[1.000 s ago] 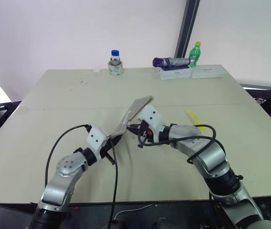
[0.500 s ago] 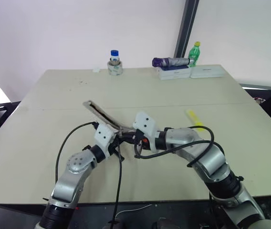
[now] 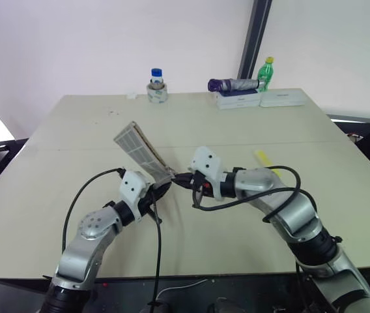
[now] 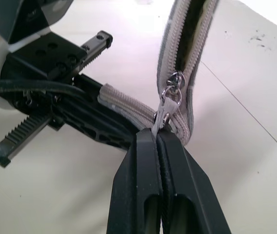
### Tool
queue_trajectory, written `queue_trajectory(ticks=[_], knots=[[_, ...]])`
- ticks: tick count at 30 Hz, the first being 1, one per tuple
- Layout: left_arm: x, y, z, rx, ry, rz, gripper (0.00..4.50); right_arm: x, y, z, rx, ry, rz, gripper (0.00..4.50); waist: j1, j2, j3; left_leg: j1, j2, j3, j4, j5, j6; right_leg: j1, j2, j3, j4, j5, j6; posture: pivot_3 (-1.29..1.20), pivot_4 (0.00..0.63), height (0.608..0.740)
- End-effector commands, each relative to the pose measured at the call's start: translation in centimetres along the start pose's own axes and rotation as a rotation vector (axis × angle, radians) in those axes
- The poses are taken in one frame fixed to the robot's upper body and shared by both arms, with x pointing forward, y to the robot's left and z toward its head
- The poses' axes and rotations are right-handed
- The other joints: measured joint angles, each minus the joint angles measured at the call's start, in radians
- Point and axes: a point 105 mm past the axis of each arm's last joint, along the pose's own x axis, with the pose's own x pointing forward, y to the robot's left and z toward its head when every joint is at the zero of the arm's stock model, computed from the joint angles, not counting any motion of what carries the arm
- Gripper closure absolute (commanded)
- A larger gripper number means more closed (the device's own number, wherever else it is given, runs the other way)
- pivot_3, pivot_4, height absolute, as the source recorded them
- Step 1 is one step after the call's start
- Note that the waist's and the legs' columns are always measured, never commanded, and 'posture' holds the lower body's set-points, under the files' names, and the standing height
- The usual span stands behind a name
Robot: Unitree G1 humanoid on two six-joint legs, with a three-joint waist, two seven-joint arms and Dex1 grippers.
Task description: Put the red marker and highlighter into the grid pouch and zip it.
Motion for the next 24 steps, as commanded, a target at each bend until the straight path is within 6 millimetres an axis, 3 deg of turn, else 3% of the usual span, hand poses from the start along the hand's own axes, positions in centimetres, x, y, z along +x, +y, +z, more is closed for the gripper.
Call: queue_trajectory(ticks=[1,9,14,17,24], knots=[[-0.9,0.2,2.6,0.030,-0.085,-0.007,4.50,-0.9,-1.8,-1.2,0.010,0.041,-0.085,4.45,0.000,0.000,0.000,0.000,0.000,0.000,0.000,0.000,0.000,0.000,0.000,0.000,0.000,0.000,0.000,0.00,0.150,0.740],[-2.3,-0.3,2.6,-0.007,-0.050,-0.047,4.50,-1.7,-4.5,-2.6,0.025,0.078,-0.188,4.45,0.005,0.000,0.000,0.000,0.000,0.000,0.000,0.000,0.000,0.001,0.000,0.000,-0.001,0.000,0.000,0.00,0.150,0.740],[-2.6,0.1,2.6,-0.003,-0.044,-0.032,4.50,-1.9,-4.8,-3.3,0.022,0.095,-0.190,4.45,0.000,0.000,0.000,0.000,0.000,0.000,0.000,0.000,0.000,0.000,0.000,0.000,-0.001,0.000,0.000,0.00,0.150,0.740],[-2.3,0.6,2.4,0.022,-0.036,0.005,4.50,-1.8,-4.3,-3.2,0.020,0.090,-0.160,4.45,0.001,0.000,0.000,0.000,0.000,0.000,-0.001,0.000,0.000,0.000,0.000,0.000,-0.001,0.000,0.000,0.00,0.150,0.740],[-1.1,0.9,1.8,0.064,-0.035,0.053,4.50,-0.8,-0.9,-1.6,0.006,0.035,-0.022,4.45,0.003,0.000,0.000,0.000,0.000,0.000,0.000,0.000,0.000,0.001,0.000,0.000,-0.001,0.000,0.000,0.00,0.150,0.740]])
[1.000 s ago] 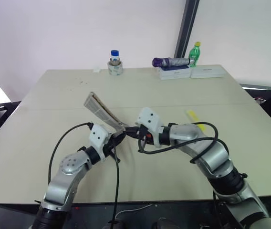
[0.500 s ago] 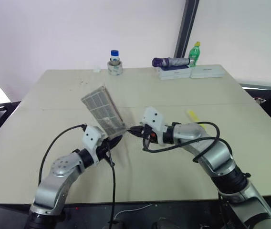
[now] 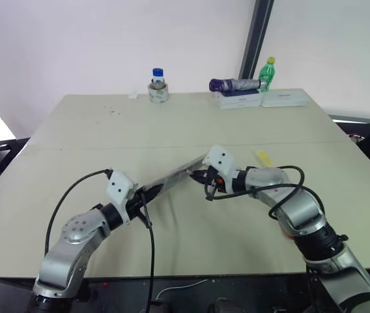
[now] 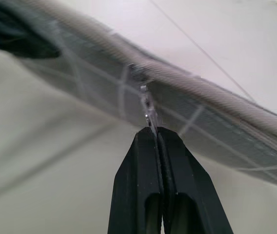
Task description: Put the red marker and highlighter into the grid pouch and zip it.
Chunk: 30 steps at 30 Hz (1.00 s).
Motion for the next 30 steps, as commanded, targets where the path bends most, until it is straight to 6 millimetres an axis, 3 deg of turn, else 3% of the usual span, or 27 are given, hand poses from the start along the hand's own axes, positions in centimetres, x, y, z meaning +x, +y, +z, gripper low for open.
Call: queue_trajectory(ticks=[1,7,15,21,25,28,30], knots=[[0.8,-0.4,1.2,0.049,-0.056,-0.001,4.50,0.1,2.3,2.1,-0.043,-0.068,0.078,4.45,0.000,0.000,0.000,0.000,0.000,0.000,0.000,0.000,0.000,0.000,0.000,0.000,0.000,0.000,0.000,0.00,0.150,0.740],[1.6,-1.8,1.0,0.051,-0.059,-0.060,4.50,1.0,4.0,3.6,-0.036,-0.107,0.112,4.45,-0.001,0.000,0.000,0.000,0.000,0.000,0.000,0.000,0.000,0.000,0.000,0.000,0.000,0.000,0.000,0.00,0.150,0.740],[1.8,-1.9,1.1,0.049,-0.062,-0.076,4.50,1.7,5.9,4.5,-0.065,-0.126,0.181,4.45,-0.001,0.000,0.000,0.000,0.000,0.000,0.000,0.000,0.000,0.000,0.000,0.000,0.000,0.000,0.000,0.00,0.150,0.740],[1.9,-1.9,1.0,0.049,-0.058,-0.069,4.50,1.2,5.4,4.3,-0.059,-0.123,0.171,4.45,-0.001,0.000,0.000,0.000,0.000,0.000,0.000,0.000,0.000,0.000,0.000,0.000,0.000,0.000,0.000,0.00,0.150,0.740],[1.8,-1.8,0.9,0.044,-0.059,-0.058,4.50,0.0,4.3,4.6,-0.060,-0.132,0.145,2.57,0.000,0.000,0.000,0.000,0.000,0.000,0.000,0.000,0.000,0.000,0.000,0.000,0.000,0.000,0.000,0.00,0.150,0.740],[1.8,-1.3,1.0,0.031,-0.065,-0.037,4.50,-2.5,2.4,5.4,-0.078,-0.174,0.088,1.13,0.001,0.000,0.000,0.000,0.000,0.000,0.000,0.000,0.000,0.000,0.000,0.000,0.000,0.000,0.000,0.00,0.150,0.740],[1.7,-1.2,1.1,0.029,-0.069,-0.036,4.50,-4.4,1.3,5.3,-0.064,-0.175,0.065,1.13,0.007,0.000,0.000,0.000,0.000,0.000,0.000,0.000,0.000,0.000,0.000,0.000,0.000,0.000,0.000,0.00,0.150,0.740]])
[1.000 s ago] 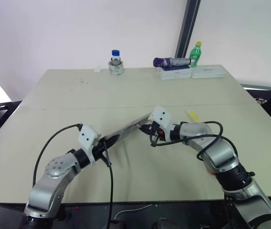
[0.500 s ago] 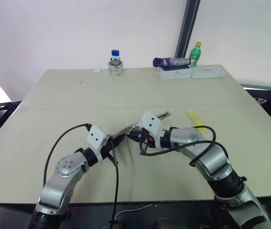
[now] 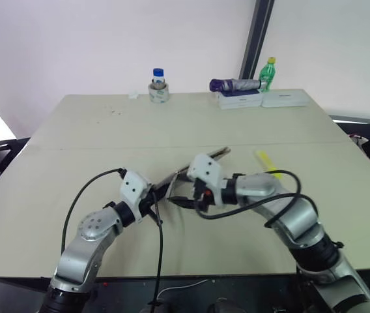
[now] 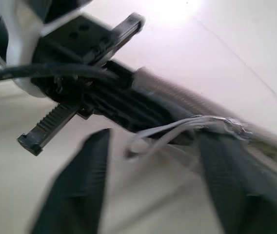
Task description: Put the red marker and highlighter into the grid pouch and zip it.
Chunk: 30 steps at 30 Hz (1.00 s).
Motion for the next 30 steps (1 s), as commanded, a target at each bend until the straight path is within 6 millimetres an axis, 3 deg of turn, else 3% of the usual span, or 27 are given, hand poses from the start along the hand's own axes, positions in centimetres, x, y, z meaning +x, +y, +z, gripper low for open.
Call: queue_trajectory(ticks=[1,4,8,13,17,23,28,29,30], knots=[[-0.1,0.4,1.2,0.022,-0.052,0.006,4.50,-3.7,-1.8,2.0,-0.041,-0.063,-0.068,1.13,0.003,0.000,0.000,0.000,0.000,0.000,0.000,0.000,0.001,0.000,0.000,0.000,0.000,0.000,0.000,0.00,0.150,0.740],[-0.3,0.7,1.0,0.033,-0.043,0.007,4.50,-6.1,-4.3,0.5,0.003,0.004,-0.195,1.13,0.007,0.000,0.000,0.000,0.000,0.000,0.000,-0.002,0.004,0.000,0.000,0.000,-0.001,0.000,0.000,0.00,0.150,0.740],[-0.3,1.1,0.7,0.047,-0.033,0.012,4.50,-10.4,-9.3,-3.9,0.112,0.191,-0.495,1.13,0.013,0.000,0.000,0.000,0.000,0.000,0.000,-0.002,0.004,0.001,0.000,0.000,-0.001,0.000,0.000,0.00,0.150,0.740],[0.1,1.0,0.8,0.070,-0.045,0.002,4.50,-12.9,-13.5,-9.2,0.205,0.343,-0.767,1.13,0.014,0.000,0.000,0.001,0.000,0.001,0.000,0.000,0.001,0.001,0.000,0.000,-0.001,0.000,0.000,0.00,0.150,0.740],[0.3,0.9,0.9,0.102,-0.054,0.003,4.50,-13.6,-14.8,-12.7,0.298,0.399,-0.870,1.13,0.014,0.000,0.000,0.000,0.001,0.002,0.000,0.000,0.000,0.001,0.000,0.000,-0.001,0.000,0.000,0.00,0.150,0.740],[0.5,1.0,1.1,0.118,-0.069,0.033,4.50,-14.6,-15.9,-15.8,0.440,0.405,-0.984,1.13,0.014,0.000,0.000,0.000,0.001,0.002,0.000,0.000,0.000,0.001,0.000,0.000,-0.001,0.000,0.000,0.00,0.150,0.740],[0.6,1.0,0.9,0.117,-0.069,0.045,4.50,-14.7,-15.9,-16.7,0.504,0.394,-0.994,1.13,0.015,0.000,0.000,0.001,0.001,0.002,0.000,0.000,0.000,0.001,0.000,0.000,-0.001,0.000,0.000,0.00,0.150,0.740],[0.6,1.0,0.9,0.116,-0.069,0.046,4.50,-14.8,-15.9,-16.8,0.511,0.390,-0.996,1.67,0.014,0.000,0.000,0.001,0.001,0.002,0.001,0.000,0.000,0.001,0.000,0.000,-0.001,0.000,0.000,0.00,0.150,0.740],[0.6,1.0,0.9,0.116,-0.070,0.047,4.50,-14.8,-15.8,-16.7,0.519,0.385,-0.988,1.94,0.015,0.000,0.000,0.001,0.001,0.002,0.001,0.000,0.000,0.002,0.000,0.000,-0.001,0.000,0.000,0.00,0.150,0.740]])
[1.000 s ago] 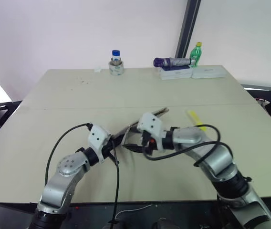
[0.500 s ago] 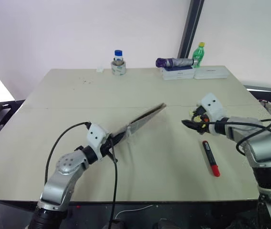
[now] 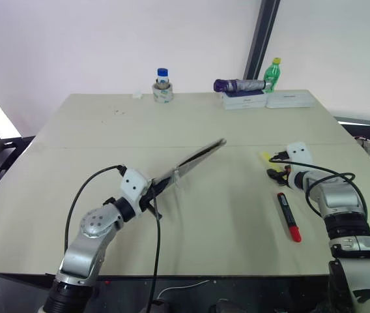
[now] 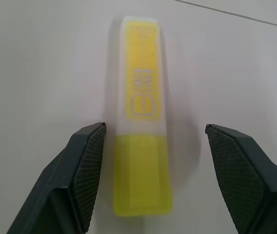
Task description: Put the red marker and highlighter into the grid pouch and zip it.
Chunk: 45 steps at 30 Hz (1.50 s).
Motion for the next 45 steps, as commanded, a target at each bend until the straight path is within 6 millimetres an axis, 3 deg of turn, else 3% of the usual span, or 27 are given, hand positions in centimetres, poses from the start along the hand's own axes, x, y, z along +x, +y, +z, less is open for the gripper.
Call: queue_trajectory(ticks=[1,3,4,7,10,14,18,26,45], knots=[[0.0,0.0,0.9,0.031,-0.036,0.009,4.50,-0.4,-0.6,0.6,0.036,-0.019,-0.004,2.41,0.001,0.000,0.000,0.000,0.000,0.000,0.000,0.000,0.000,0.000,0.000,0.000,0.000,0.000,0.000,0.00,0.150,0.740],[0.0,0.1,0.8,0.030,-0.036,0.012,4.50,-0.7,-0.5,0.8,0.027,-0.024,0.010,3.45,0.001,0.000,0.000,0.000,0.000,0.000,0.000,0.000,0.000,0.000,0.000,0.000,0.000,0.000,0.000,0.00,0.150,0.740],[0.1,0.2,0.7,0.030,-0.034,0.015,4.50,-1.0,-0.5,1.2,0.001,-0.034,0.016,3.64,0.001,0.000,0.000,0.000,0.000,0.000,0.000,0.000,0.000,0.000,0.000,0.000,0.000,0.000,0.000,0.00,0.150,0.740],[0.1,0.6,0.4,0.032,-0.027,0.022,4.50,-2.4,-0.1,2.5,-0.171,-0.090,0.060,3.63,0.003,0.000,0.000,0.000,0.000,0.000,0.000,0.000,0.000,0.000,0.000,0.000,0.000,0.000,0.000,0.00,0.150,0.740],[0.0,1.1,0.1,0.054,-0.011,0.027,4.50,-5.0,1.7,3.8,-0.362,-0.149,0.207,3.63,0.003,0.001,0.001,0.000,0.000,0.000,0.000,0.000,0.000,-0.001,0.000,0.000,0.000,0.000,0.000,0.00,0.150,0.740],[0.1,1.2,-0.1,0.078,-0.005,0.013,4.50,-8.9,4.6,5.3,-0.467,-0.219,0.417,3.63,-0.005,0.001,0.001,0.001,0.001,0.000,0.000,-0.002,0.003,0.000,0.001,0.000,0.000,0.000,0.000,0.00,0.150,0.740],[0.3,0.9,-0.3,0.100,-0.002,-0.018,4.50,-10.7,7.2,6.2,-0.497,-0.248,0.527,3.63,-0.003,0.001,0.000,0.001,0.001,0.000,0.000,-0.003,0.005,0.001,0.001,0.000,0.000,0.000,0.001,0.00,0.150,0.740],[0.6,0.3,-0.5,0.140,0.001,-0.042,4.50,-10.9,10.0,7.1,-0.467,-0.270,0.605,3.63,0.004,0.001,0.001,0.001,0.001,0.000,0.001,-0.003,0.004,0.001,0.000,0.000,0.000,0.000,0.001,0.00,0.150,0.740],[0.6,-0.7,-0.3,0.260,0.003,-0.111,4.50,-10.5,11.4,6.0,-0.508,-0.193,0.656,3.63,0.003,0.001,0.001,0.000,0.001,0.000,0.000,-0.002,0.004,0.000,0.000,0.000,-0.001,0.000,0.001,0.00,0.150,0.740]])
